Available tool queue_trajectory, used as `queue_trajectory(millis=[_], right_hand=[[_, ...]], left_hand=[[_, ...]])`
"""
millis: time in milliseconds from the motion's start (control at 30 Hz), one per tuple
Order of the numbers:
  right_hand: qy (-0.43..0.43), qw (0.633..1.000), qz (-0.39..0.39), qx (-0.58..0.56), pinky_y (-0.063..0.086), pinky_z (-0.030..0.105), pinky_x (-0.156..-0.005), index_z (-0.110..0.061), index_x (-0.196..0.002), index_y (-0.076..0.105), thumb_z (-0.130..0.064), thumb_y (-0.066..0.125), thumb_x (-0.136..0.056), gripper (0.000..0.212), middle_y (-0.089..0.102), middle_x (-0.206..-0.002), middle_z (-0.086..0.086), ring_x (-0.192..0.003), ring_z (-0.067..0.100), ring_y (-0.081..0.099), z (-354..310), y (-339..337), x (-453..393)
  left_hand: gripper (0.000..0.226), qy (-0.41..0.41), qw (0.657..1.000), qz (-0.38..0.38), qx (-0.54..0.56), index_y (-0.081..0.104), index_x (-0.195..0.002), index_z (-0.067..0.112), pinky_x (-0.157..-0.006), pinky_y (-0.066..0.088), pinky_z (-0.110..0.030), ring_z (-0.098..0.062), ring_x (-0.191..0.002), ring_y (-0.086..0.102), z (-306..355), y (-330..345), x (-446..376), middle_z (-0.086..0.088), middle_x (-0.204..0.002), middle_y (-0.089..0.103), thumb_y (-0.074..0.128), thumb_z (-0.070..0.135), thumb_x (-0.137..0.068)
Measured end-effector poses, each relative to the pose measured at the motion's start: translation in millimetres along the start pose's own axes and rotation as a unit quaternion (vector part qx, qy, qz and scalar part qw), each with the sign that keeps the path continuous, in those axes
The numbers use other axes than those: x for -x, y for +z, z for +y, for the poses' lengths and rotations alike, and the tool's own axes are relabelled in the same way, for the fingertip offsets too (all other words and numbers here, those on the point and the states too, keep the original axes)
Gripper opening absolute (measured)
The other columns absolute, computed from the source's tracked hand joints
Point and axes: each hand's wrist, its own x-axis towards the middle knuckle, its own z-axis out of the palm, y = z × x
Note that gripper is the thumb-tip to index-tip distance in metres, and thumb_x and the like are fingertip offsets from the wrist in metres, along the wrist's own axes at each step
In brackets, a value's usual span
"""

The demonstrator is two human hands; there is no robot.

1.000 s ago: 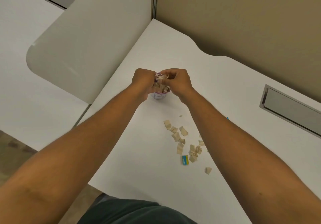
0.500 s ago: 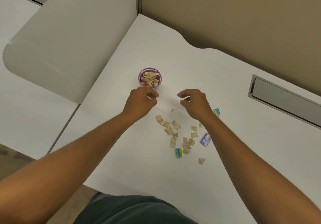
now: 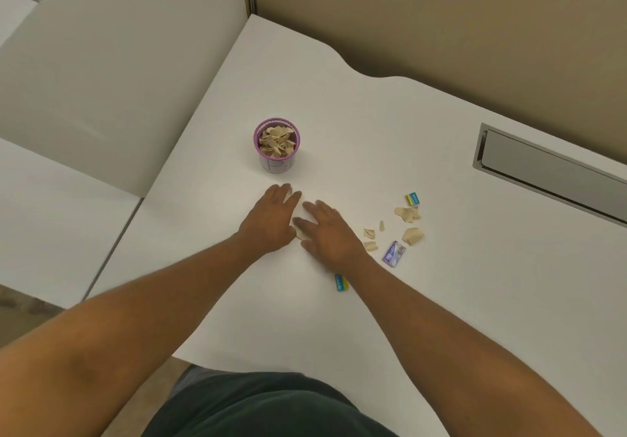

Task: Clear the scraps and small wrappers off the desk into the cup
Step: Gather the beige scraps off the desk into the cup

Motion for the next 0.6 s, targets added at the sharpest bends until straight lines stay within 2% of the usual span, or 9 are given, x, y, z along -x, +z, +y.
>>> queue_trajectory(millis=[67, 100, 233, 333, 400, 533, 600], right_hand=[[-0.02, 0.999, 0.048, -0.002, 0.048, 0.049, -0.107, -0.014, -0.13, 0.068, -0.017, 0.063, -0.095, 0.035, 0.053, -0.15, 0.016, -0.14, 0.037, 0.047, 5.0, 0.9, 10.2], [-0.011, 0.998, 0.058, -0.005, 0.053, 0.046, -0.101, -0.011, -0.124, 0.071, -0.012, 0.065, -0.093, 0.032, 0.057, -0.146, 0.015, -0.137, 0.036, 0.051, 9.2, 0.0, 15.9], [0.061, 0.996, 0.04, -0.058, 0.046, 0.034, -0.108, -0.018, -0.132, 0.066, -0.014, 0.056, -0.099, 0.035, 0.052, -0.151, 0.002, -0.143, 0.022, 0.044, 32.6, -9.8, 39.4], [0.109, 0.973, 0.083, -0.186, 0.044, 0.041, -0.113, -0.02, -0.14, 0.059, -0.011, 0.06, -0.098, 0.043, 0.053, -0.149, -0.001, -0.141, 0.021, 0.046, 52.8, -24.9, 59.5], [0.136, 0.964, 0.099, -0.207, 0.044, 0.045, -0.113, -0.022, -0.146, 0.052, -0.015, 0.077, -0.086, 0.065, 0.048, -0.152, -0.002, -0.142, 0.02, 0.041, 64.3, -29.6, 75.3], [0.137, 0.986, -0.02, -0.096, 0.043, 0.045, -0.114, -0.035, -0.16, 0.017, -0.034, 0.095, -0.061, 0.127, 0.014, -0.169, -0.006, -0.152, 0.024, 0.019, 67.2, -24.1, 96.5], [0.117, 0.991, -0.049, -0.045, 0.041, 0.049, -0.112, -0.039, -0.161, 0.003, -0.038, 0.096, -0.058, 0.139, 0.001, -0.171, -0.005, -0.156, 0.032, 0.011, 62.0, -15.9, 97.6]], left_hand=[[0.075, 0.022, 1.0, 0.006, 0.007, 0.038, -0.161, 0.009, -0.125, 0.037, -0.045, -0.036, -0.157, 0.031, 2.8, 3.2, 11.4, -0.017, -0.168, 0.034, 0.066, 0.021, -0.092], [0.073, 0.032, 0.999, 0.007, 0.008, 0.042, -0.159, 0.008, -0.123, 0.04, -0.046, -0.036, -0.156, 0.032, 5.0, 6.0, 17.4, -0.017, -0.167, 0.036, 0.066, 0.018, -0.092], [0.066, 0.044, 0.999, 0.005, 0.005, 0.046, -0.157, 0.011, -0.122, 0.041, -0.042, -0.032, -0.156, 0.032, 15.9, 19.3, 32.2, -0.012, -0.166, 0.038, 0.063, 0.017, -0.093], [0.065, 0.054, 0.998, 0.01, 0.033, 0.047, -0.156, 0.013, -0.114, 0.049, -0.041, -0.029, -0.152, 0.039, 23.9, 23.8, 33.4, -0.008, -0.161, 0.044, 0.065, 0.017, -0.094], [0.072, 0.062, 0.997, 0.004, 0.043, 0.041, -0.161, 0.017, -0.11, 0.053, -0.041, -0.028, -0.152, 0.038, 28.8, 25.2, 32.8, -0.006, -0.165, 0.04, 0.068, 0.022, -0.094], [0.105, 0.068, 0.996, -0.051, 0.025, 0.017, -0.169, 0.027, -0.103, 0.057, -0.044, -0.028, -0.152, 0.03, 37.6, 28.5, 26.3, -0.003, -0.174, 0.017, 0.081, 0.037, -0.086], [0.117, 0.08, 0.994, -0.077, 0.008, 0.01, -0.169, 0.031, -0.103, 0.058, -0.046, -0.029, -0.149, 0.029, 45.1, 31.2, 23.7, -0.003, -0.174, 0.013, 0.086, 0.043, -0.081]])
